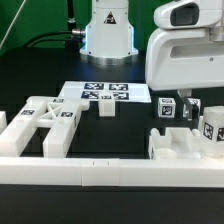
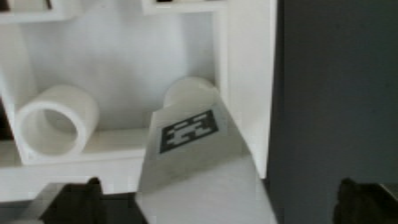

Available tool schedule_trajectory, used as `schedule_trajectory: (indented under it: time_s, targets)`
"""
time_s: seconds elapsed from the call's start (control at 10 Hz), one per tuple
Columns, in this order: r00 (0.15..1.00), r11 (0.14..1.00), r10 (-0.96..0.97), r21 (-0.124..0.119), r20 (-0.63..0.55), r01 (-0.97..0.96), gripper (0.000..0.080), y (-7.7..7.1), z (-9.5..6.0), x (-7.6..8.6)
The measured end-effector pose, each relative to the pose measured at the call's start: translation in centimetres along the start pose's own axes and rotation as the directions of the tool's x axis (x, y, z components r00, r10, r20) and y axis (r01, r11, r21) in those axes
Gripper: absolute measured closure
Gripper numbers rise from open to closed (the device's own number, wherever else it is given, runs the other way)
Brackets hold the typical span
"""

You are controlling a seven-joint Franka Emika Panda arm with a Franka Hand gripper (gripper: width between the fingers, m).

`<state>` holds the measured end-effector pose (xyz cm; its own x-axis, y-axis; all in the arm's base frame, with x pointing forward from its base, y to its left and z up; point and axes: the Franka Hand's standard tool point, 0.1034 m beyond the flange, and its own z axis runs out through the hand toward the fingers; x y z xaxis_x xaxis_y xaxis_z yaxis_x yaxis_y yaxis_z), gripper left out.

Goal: Assemble chair

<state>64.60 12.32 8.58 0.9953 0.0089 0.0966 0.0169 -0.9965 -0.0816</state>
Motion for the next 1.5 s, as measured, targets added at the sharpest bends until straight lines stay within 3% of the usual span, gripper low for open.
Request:
schedule_trajectory:
  time_s: [0.3,0.4,0.5,0.9,1.1,1.2,1.5]
  targets:
    - [0.999,0.999,-0.04,0.0,0.004,0.04,0.0151,-0.16,0.32,-0.22]
    - [0.999,0.999,-0.038,0.0,0.004,0.038,0.0264,-0.07,0.32,-0.21]
    - [0.999,0.999,-0.038,-0.001,0.004,0.038,0.0492,-0.06,0.33,-0.2]
    - [1.0,1.0,-0.003,-0.002,0.003,0.003,0.051,0.23,0.31,-0.15]
    - [0.98,0.98,0.2,0.019,0.006,-0.2,0.051,0.61,0.23,-0.07]
    - [0.918,0.917,0.397,0.034,0.006,-0.397,0.051,0.5,0.37,-0.12]
    - [0.814,0.814,0.581,0.038,0.001,-0.58,0.0509,0.57,0.38,-0.01]
